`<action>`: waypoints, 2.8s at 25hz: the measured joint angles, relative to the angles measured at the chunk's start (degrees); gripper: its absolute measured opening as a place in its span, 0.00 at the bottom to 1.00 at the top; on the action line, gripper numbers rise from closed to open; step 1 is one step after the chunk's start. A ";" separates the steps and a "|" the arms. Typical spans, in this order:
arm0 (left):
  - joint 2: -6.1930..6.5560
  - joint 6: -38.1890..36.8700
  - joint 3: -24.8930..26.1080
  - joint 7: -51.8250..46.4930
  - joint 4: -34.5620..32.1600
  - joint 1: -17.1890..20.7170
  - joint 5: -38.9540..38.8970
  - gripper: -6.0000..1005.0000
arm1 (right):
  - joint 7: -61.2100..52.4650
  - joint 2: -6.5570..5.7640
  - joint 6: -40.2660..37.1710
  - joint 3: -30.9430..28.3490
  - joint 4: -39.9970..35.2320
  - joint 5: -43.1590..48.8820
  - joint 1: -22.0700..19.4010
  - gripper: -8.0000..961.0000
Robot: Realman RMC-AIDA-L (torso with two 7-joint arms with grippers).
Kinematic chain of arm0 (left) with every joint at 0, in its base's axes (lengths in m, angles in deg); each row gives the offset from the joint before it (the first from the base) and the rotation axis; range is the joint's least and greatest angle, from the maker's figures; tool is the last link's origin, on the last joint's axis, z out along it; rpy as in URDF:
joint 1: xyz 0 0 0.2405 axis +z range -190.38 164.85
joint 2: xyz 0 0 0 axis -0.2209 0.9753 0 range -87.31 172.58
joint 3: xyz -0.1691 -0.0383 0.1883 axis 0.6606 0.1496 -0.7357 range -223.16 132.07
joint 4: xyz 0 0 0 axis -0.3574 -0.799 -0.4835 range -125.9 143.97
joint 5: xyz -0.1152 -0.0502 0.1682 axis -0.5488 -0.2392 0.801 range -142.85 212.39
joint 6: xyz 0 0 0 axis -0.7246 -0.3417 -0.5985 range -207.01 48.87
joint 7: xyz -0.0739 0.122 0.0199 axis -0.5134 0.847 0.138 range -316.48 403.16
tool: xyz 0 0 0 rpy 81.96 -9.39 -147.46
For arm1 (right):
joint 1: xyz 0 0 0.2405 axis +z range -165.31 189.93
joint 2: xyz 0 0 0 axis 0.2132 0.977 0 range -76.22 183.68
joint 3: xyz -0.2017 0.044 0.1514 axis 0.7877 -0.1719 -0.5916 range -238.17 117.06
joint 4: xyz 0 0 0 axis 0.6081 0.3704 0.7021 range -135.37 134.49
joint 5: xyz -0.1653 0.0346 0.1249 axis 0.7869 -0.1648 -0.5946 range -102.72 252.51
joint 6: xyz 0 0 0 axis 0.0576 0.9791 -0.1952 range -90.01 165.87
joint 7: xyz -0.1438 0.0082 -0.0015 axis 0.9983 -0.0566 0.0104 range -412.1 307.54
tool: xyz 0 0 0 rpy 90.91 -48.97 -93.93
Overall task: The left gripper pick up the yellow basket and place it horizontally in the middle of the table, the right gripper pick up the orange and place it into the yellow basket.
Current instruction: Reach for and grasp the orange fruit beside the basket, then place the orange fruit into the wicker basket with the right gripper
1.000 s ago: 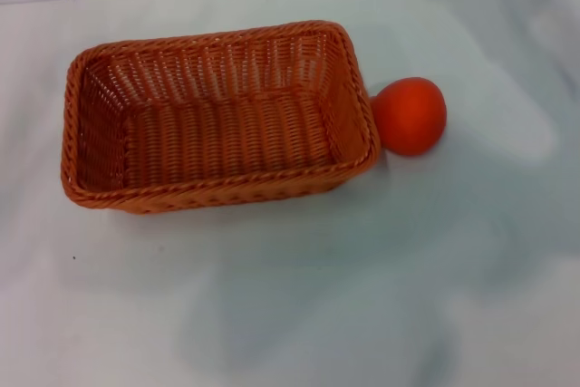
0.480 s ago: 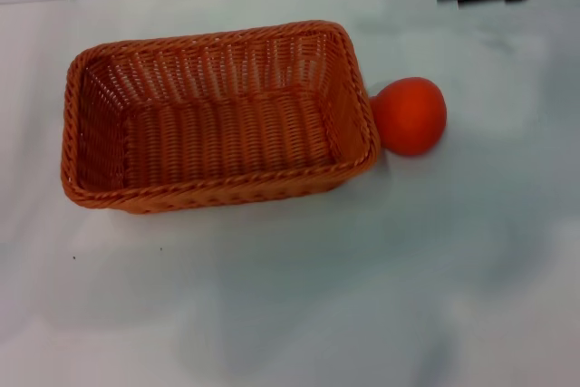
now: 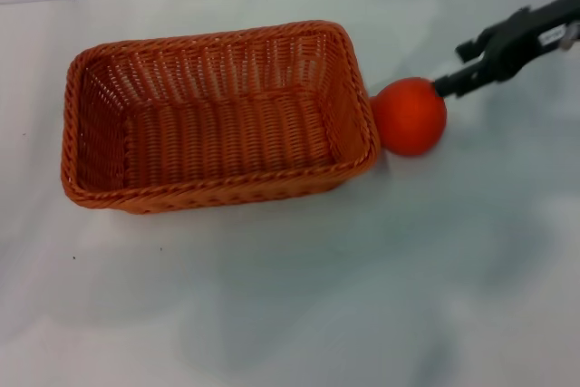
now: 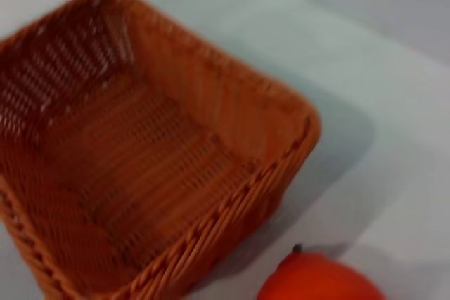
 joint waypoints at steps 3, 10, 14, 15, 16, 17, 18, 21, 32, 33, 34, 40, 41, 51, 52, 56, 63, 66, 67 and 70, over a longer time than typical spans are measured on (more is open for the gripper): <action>-0.02 -0.27 0.04 -0.19 0.27 0.17 -0.02 0.76 | -0.86 1.79 1.27 0.84 0.21 3.49 0.54 0.85; -0.08 -0.42 0.31 -0.54 0.67 0.51 -0.06 0.77 | -0.76 5.33 6.86 1.90 2.09 6.77 1.43 0.85; 0.05 -0.63 0.14 -0.77 1.10 0.49 -0.09 0.77 | -0.66 5.53 11.55 3.30 6.86 6.89 2.70 0.85; 0.05 -0.73 0.17 -0.97 1.11 0.47 -0.09 0.77 | -0.65 5.58 12.70 3.48 7.87 6.92 2.96 0.83; 0.06 -0.78 0.22 -1.15 1.10 0.46 -0.09 0.77 | -0.65 5.64 13.76 3.58 8.74 6.93 3.15 0.82; 0.06 -0.85 0.33 -1.41 1.05 0.47 -0.10 0.77 | -0.65 5.70 14.59 3.61 9.39 6.93 3.27 0.80; 0.14 -0.88 0.38 -1.80 0.88 0.52 -0.10 0.77 | -0.53 5.90 15.79 3.62 10.03 6.89 3.43 0.78; 0.27 -0.89 0.41 -1.93 0.84 0.56 -0.10 0.77 | -0.01 6.08 16.36 3.63 10.14 6.63 3.48 0.73; 0.34 -0.89 0.45 -2.11 0.99 0.61 -0.10 0.77 | 0.76 6.40 16.15 3.36 10.20 6.37 3.61 0.45; 0.34 -0.98 0.48 -2.30 0.93 0.61 -0.10 0.77 | 0.76 6.46 16.15 3.38 10.20 6.37 3.61 0.42; 0.34 -1.02 0.51 -2.58 0.87 0.63 -0.10 0.77 | 0.78 6.51 16.16 3.38 10.20 6.37 3.61 0.41; 0.34 -1.05 0.53 -3.30 0.82 0.71 -0.10 0.76 | 0.92 6.54 16.16 3.22 9.73 6.37 3.26 0.34; 0.34 -1.05 0.54 -3.37 0.82 0.73 -0.09 0.76 | 0.97 6.52 16.16 3.19 9.72 6.37 3.19 0.33; 0.33 -1.06 0.63 -3.45 0.87 0.87 -0.09 0.77 | 5.39 4.86 17.32 -2.88 9.35 -2.12 0.56 0.24; 0.33 -1.06 0.66 -3.45 0.86 0.93 -0.10 0.77 | 6.43 4.55 17.53 -4.83 9.32 -4.23 -0.01 0.23; 0.33 -1.06 0.70 -3.45 0.97 1.28 -0.76 0.77 | 11.28 4.22 17.77 -11.54 8.30 -16.36 -2.90 0.20; 0.33 -1.27 0.71 -3.53 1.06 1.76 -1.30 0.77 | 21.49 8.21 14.50 -10.93 6.54 -41.35 -6.00 0.17; 0.26 -1.64 0.71 -3.58 1.11 1.80 -1.34 0.77 | 26.17 9.84 10.96 -6.49 7.94 -45.23 -4.08 0.14; 0.23 -1.73 0.71 -3.60 1.11 1.85 -1.37 0.77 | 27.48 9.96 10.29 -4.50 8.90 -46.08 -3.41 0.13; 0.15 -1.90 0.77 -3.62 1.11 2.16 -1.48 0.77 | 29.98 10.06 10.33 1.86 11.72 -48.02 -1.46 0.16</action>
